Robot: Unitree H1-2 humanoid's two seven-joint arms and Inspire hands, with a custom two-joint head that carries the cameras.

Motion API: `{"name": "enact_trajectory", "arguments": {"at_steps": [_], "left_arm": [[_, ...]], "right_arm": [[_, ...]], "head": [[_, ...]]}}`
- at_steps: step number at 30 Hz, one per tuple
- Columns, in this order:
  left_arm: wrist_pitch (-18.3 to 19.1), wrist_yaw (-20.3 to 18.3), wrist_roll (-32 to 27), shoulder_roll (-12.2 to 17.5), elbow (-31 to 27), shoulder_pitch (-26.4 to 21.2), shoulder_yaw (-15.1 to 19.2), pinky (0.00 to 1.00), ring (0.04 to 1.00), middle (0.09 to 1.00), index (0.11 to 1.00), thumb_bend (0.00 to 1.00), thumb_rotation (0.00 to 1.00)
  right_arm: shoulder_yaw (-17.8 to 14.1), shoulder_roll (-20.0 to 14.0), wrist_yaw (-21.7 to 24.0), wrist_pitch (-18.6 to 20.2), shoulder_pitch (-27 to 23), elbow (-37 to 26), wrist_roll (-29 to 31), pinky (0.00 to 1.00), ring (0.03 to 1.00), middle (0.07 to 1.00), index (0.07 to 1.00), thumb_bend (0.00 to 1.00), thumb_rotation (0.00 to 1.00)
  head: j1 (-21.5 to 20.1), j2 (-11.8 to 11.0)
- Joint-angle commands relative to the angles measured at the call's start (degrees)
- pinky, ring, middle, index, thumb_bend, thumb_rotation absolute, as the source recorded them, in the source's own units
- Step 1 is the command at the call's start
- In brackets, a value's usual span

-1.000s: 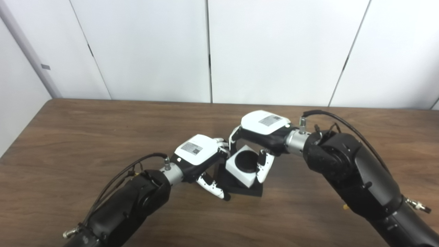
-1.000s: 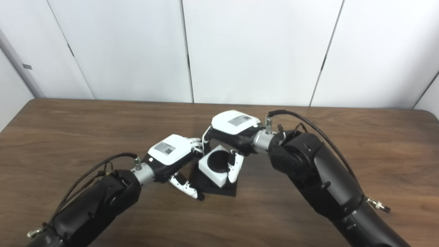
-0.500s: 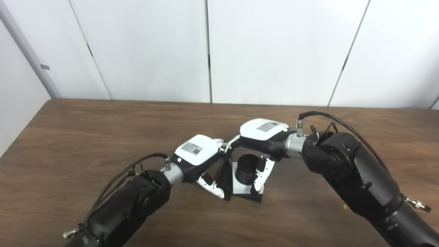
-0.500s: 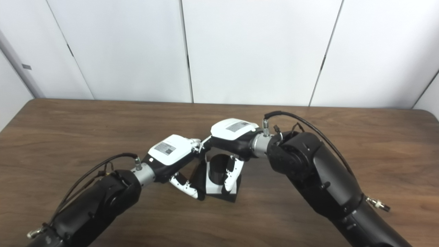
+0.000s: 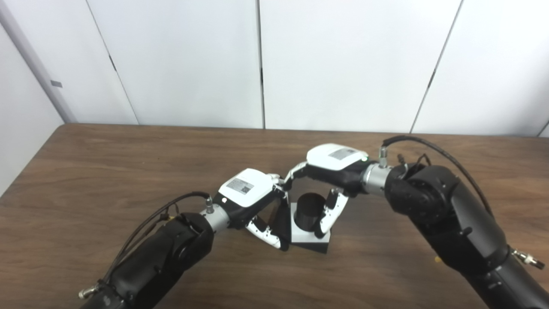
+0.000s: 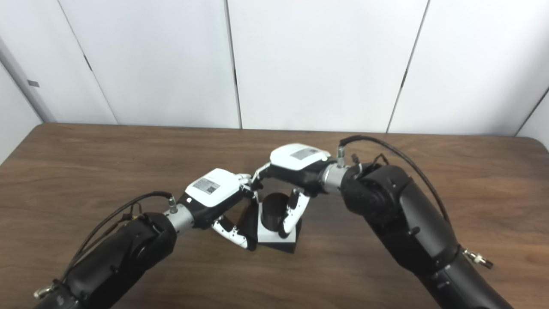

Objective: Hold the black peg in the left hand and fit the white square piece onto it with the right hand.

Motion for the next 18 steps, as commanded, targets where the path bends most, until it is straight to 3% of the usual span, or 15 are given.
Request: {"name": "enact_trajectory", "arguments": {"at_steps": [1, 10, 18], "left_arm": [[-0.8, -6.2, 2.1, 0.0, 1.9, 3.4, -3.7, 0.82, 0.893, 0.862, 0.493, 0.52, 0.08], [-1.4, -5.7, 1.8, 0.1, 2.2, 3.4, -3.6, 0.82, 0.893, 0.86, 0.493, 0.52, 0.08], [-1.3, -5.9, 2.3, 0.4, 2.0, 3.3, -3.7, 0.82, 0.887, 0.865, 0.494, 0.52, 0.08]], "right_arm": [[-2.2, -1.2, -1.6, 0.6, -3.0, -2.1, 0.7, 0.71, 0.832, 0.841, 0.767, 0.89, 0.27], [-9.4, -4.7, -2.9, 3.1, -2.2, -3.7, 2.7, 0.69, 0.831, 0.838, 0.776, 0.85, 0.22], [-16.2, -5.4, -10.9, 3.3, 4.8, -3.8, 6.5, 0.63, 0.784, 0.805, 0.75, 0.79, 0.13]], "head": [[-0.3, 0.0], [-0.4, 0.1], [-1.1, 0.1]]}}
